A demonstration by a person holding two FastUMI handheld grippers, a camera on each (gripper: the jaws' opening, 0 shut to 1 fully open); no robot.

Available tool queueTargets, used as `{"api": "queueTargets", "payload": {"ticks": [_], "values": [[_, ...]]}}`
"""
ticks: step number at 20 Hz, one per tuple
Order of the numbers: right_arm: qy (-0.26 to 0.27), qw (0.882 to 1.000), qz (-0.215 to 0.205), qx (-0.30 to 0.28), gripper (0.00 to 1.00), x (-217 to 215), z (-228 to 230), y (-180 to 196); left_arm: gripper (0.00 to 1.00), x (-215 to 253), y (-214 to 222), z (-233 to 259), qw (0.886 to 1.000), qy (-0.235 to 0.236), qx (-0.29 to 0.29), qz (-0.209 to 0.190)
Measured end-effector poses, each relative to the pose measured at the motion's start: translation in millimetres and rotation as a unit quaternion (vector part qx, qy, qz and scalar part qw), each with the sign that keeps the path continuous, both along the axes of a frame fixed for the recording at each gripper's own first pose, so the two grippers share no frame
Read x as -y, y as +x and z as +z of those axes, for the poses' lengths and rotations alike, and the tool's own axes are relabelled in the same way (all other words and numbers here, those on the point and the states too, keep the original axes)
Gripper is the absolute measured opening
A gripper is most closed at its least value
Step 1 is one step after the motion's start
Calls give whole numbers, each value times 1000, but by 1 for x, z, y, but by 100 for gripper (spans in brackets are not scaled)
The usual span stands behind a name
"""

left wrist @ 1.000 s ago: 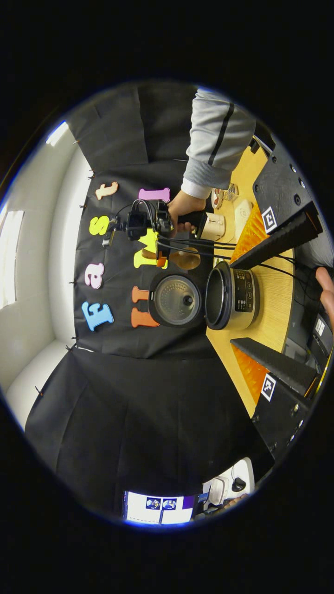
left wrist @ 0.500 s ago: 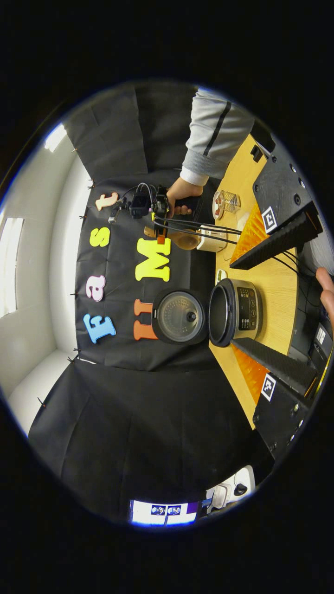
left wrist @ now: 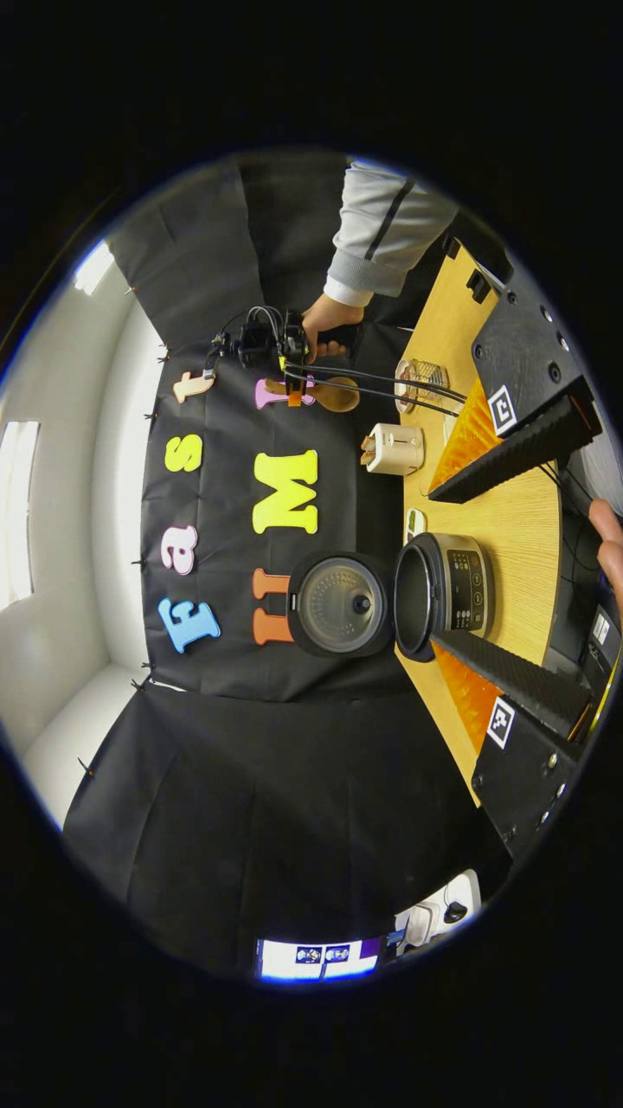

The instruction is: Close the left gripper, press the button to open the rice cooker; take a wooden spoon from the chopstick holder with the right hand, scoop a spoonful of rice and pour it into the rice cooker, then put the wooden spoon back into the chopstick holder.

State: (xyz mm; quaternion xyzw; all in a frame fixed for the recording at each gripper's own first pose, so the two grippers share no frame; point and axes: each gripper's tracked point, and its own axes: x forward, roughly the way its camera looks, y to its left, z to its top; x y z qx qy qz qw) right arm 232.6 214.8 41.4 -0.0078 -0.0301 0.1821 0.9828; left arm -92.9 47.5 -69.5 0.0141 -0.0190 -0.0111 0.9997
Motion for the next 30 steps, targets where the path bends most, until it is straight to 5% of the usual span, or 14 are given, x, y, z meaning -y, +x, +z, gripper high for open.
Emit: {"api": "queueTargets", "payload": {"ticks": [10,24,27,30], "values": [[16,996,-86,-29,14,81,-73,55,94,25,17,-4,1000,16,2,-20],[69,989,-47,-125,17,84,-176,92,94,40,77,-4,999,-4,-26,-26],[79,987,-28,-137,22,81,-187,95,94,37,91,3,999,3,-25,-21],[81,987,-40,-134,53,89,-191,104,94,35,107,8,999,-9,-32,-17]]}}
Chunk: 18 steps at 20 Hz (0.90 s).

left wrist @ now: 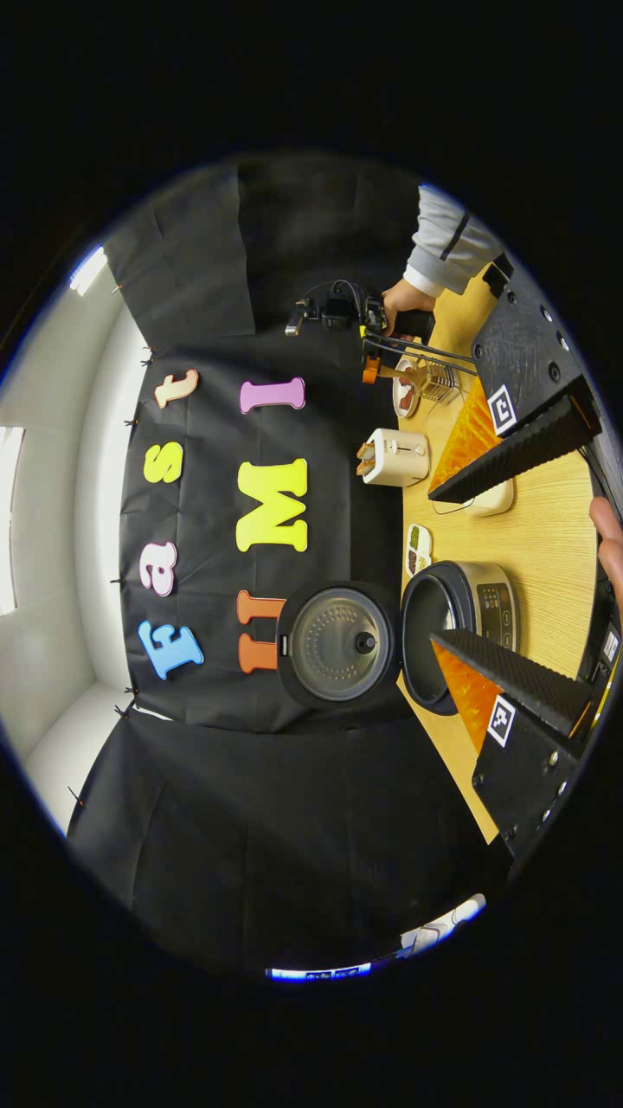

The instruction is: Close the left gripper, press the button to open the rice cooker; take a wooden spoon from the chopstick holder with the right hand, scoop a spoonful of rice and pour it into the rice cooker, then put the wooden spoon back into the chopstick holder.

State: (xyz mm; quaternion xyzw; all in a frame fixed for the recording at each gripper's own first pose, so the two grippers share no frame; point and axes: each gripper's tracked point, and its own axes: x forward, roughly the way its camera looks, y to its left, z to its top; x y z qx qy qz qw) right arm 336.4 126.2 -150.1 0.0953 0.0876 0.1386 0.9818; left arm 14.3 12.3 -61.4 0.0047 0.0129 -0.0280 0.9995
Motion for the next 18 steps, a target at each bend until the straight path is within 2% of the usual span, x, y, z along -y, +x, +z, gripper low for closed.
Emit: {"api": "queueTargets", "payload": {"ticks": [2,3,4,5,6,8,9,10,14,18], "values": [[10,1000,-16,9,58,9,9,-8,94,2,11,4,1000,-10,-7,-3],[16,1000,-16,13,64,12,13,-13,94,0,16,8,1000,-11,-7,-1],[15,1000,-24,11,83,15,12,-15,94,-2,21,12,1000,-8,-5,3],[11,999,-32,7,92,22,12,-20,94,-4,27,17,1000,-5,-2,8],[3,999,-39,-5,95,27,11,-24,94,-8,32,21,1000,-3,2,15],[-1,998,-53,-33,96,36,8,-36,94,-5,42,24,1000,-6,4,14],[8,998,-51,-33,96,36,17,-46,84,-3,47,25,1000,-6,2,11],[3,998,-49,-36,95,36,19,-55,94,-4,52,26,1000,-5,1,13],[-34,997,-71,-6,96,46,50,-94,95,-8,71,38,1000,2,5,22],[-26,997,-64,23,95,47,84,-144,94,-14,84,62,1000,-1,8,18]]}}
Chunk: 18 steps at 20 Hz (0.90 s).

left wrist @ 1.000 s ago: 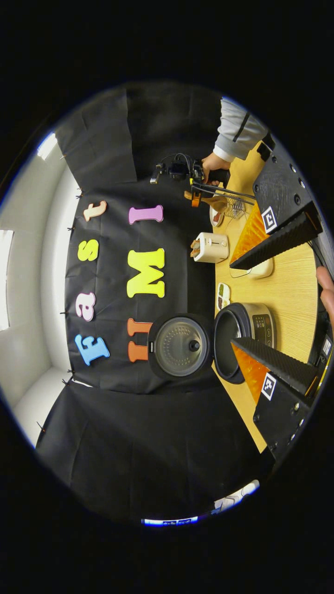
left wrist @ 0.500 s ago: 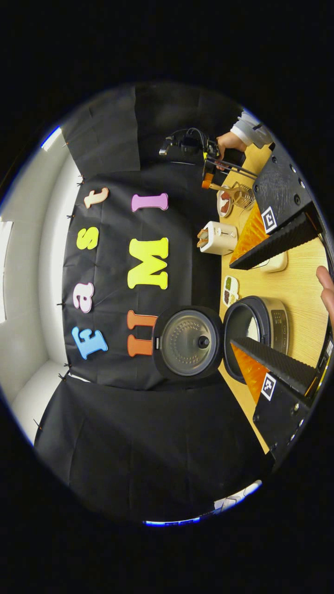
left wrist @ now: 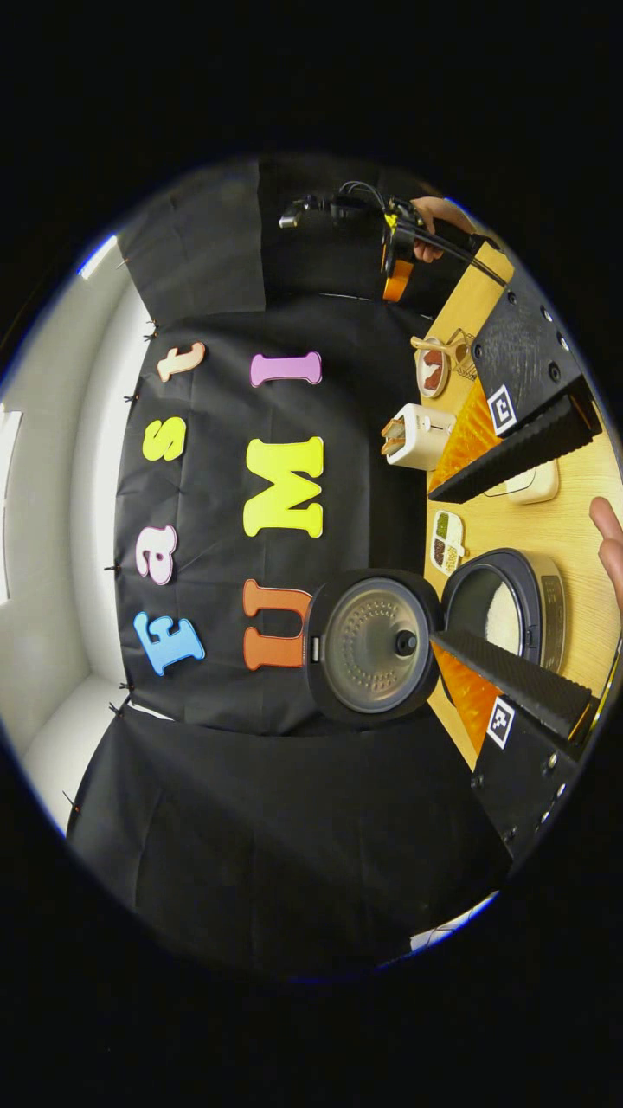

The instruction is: Close the left gripper, press the button to open the rice cooker; take a wooden spoon from the chopstick holder with the right hand, scoop a spoonful of rice and pour it into the rice cooker, then put the wooden spoon back into the chopstick holder.

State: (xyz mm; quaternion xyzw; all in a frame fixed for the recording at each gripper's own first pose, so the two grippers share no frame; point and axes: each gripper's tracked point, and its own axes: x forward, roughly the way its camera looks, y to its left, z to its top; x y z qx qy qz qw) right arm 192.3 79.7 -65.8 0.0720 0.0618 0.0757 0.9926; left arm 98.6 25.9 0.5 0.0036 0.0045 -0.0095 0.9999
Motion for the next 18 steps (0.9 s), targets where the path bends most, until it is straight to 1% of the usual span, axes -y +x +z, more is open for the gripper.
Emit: {"api": "queueTargets", "payload": {"ticks": [2,5,6,7,8,9,10,12,13,14,15,17,18], "values": [[-4,1000,4,11,95,1,9,-21,94,-8,7,18,1000,5,11,9],[-6,1000,-3,-2,95,9,0,-45,94,-21,15,45,999,11,26,27],[-8,1000,-5,-3,90,10,-1,-51,94,-25,18,54,999,12,33,31],[-10,1000,-5,-2,95,11,-3,-56,94,-26,23,64,999,10,37,28],[-10,1000,0,-2,95,10,-4,-62,94,-24,27,72,999,4,41,23],[-10,1000,7,0,100,7,-4,-70,94,-25,32,83,999,1,49,19],[-10,1000,12,4,95,5,-2,-75,94,-30,38,96,998,0,59,21],[-15,1000,23,12,95,2,-3,-83,94,-38,55,117,996,19,80,23],[-15,999,32,16,95,-3,-2,-86,94,-44,64,123,995,29,86,30],[-13,999,42,17,100,-8,-1,-89,94,-49,76,126,996,30,80,32],[-10,999,50,18,95,-11,-1,-92,94,-48,86,127,996,22,77,25],[-12,998,58,23,95,-15,-4,-93,94,-49,101,127,998,-2,59,14],[-20,998,55,27,95,-14,-5,-91,94,-52,107,132,998,-7,60,15]]}}
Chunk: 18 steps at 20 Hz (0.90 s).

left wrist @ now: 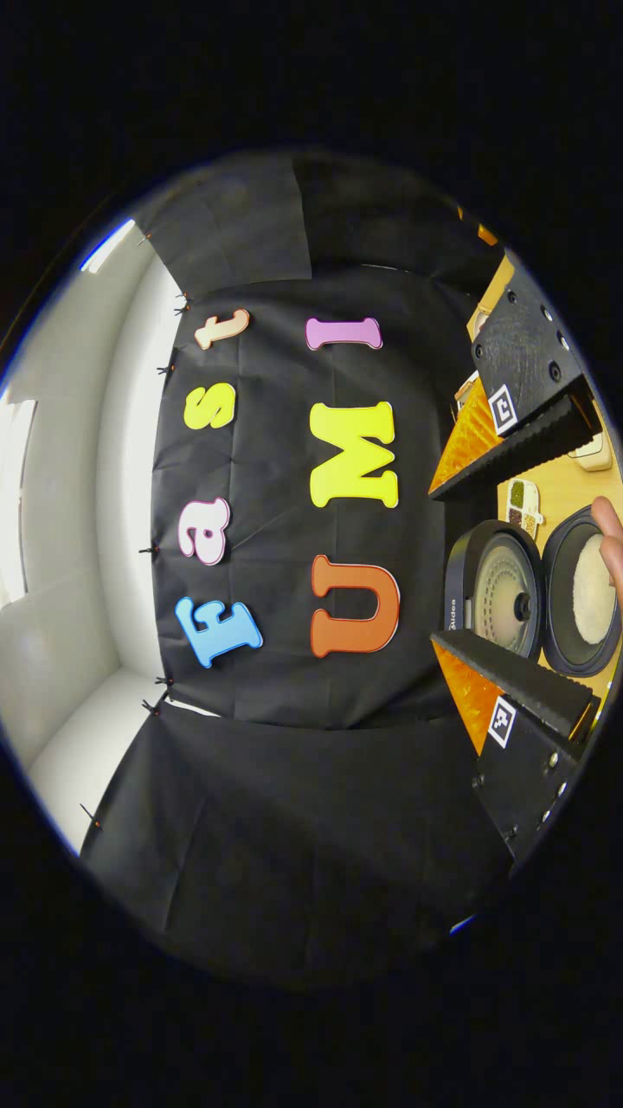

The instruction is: Close the left gripper, press the button to open the rice cooker; take a wooden spoon from the chopstick holder with the right hand, scoop a spoonful of rice and pour it into the rice cooker, then put the wooden spoon back into the chopstick holder.

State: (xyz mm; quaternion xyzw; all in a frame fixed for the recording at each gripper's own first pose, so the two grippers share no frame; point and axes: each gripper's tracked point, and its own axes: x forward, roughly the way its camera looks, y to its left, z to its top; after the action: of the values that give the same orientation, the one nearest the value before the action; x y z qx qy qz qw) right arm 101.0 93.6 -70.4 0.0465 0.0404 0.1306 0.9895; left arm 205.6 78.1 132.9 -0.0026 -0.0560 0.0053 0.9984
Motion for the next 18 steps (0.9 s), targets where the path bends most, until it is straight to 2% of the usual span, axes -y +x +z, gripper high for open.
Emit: {"api": "queueTargets", "payload": {"ticks": [3,11,13,14,15,18], "values": [[-18,1000,6,-2,95,-5,-10,-3,94,-13,24,13,1000,2,16,5],[-12,999,26,-13,95,-20,-22,-5,94,-45,117,-15,999,-12,-21,27],[-2,999,37,-15,95,-28,-26,-8,94,-54,131,-27,999,-16,-34,31],[-5,999,40,-16,100,-30,-28,-7,94,-59,137,-32,999,-10,-36,34],[-12,999,39,-15,95,-31,-28,-5,94,-63,142,-34,999,-1,-36,37],[-26,999,38,-18,95,-37,-32,-4,94,-61,152,-59,997,11,-74,35]]}}
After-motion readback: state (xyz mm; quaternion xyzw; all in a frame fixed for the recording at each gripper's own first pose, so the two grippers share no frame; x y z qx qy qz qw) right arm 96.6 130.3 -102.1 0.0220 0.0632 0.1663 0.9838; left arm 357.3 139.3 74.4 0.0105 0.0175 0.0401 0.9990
